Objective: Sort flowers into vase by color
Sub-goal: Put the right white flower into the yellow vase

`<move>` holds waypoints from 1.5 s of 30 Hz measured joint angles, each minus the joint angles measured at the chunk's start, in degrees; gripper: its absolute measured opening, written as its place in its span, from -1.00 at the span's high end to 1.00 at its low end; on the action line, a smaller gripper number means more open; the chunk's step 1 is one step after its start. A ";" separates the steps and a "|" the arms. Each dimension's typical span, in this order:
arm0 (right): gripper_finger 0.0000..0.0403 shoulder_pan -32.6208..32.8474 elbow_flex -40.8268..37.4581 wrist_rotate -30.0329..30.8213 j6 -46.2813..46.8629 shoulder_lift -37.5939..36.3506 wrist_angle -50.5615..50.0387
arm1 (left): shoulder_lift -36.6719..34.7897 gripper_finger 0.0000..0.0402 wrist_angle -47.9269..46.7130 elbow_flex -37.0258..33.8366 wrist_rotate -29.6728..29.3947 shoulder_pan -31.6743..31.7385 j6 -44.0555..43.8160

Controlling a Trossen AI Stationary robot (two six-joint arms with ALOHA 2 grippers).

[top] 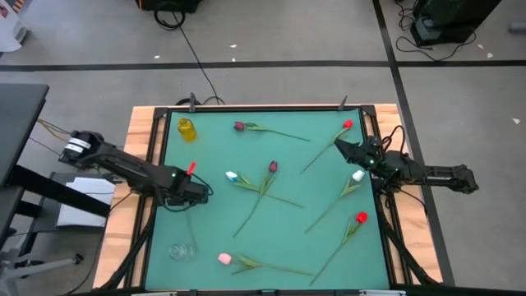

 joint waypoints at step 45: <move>0.12 0.02 0.00 -8.56 4.25 11.96 -1.95 | 4.96 0.86 3.22 0.09 -2.54 -0.04 0.76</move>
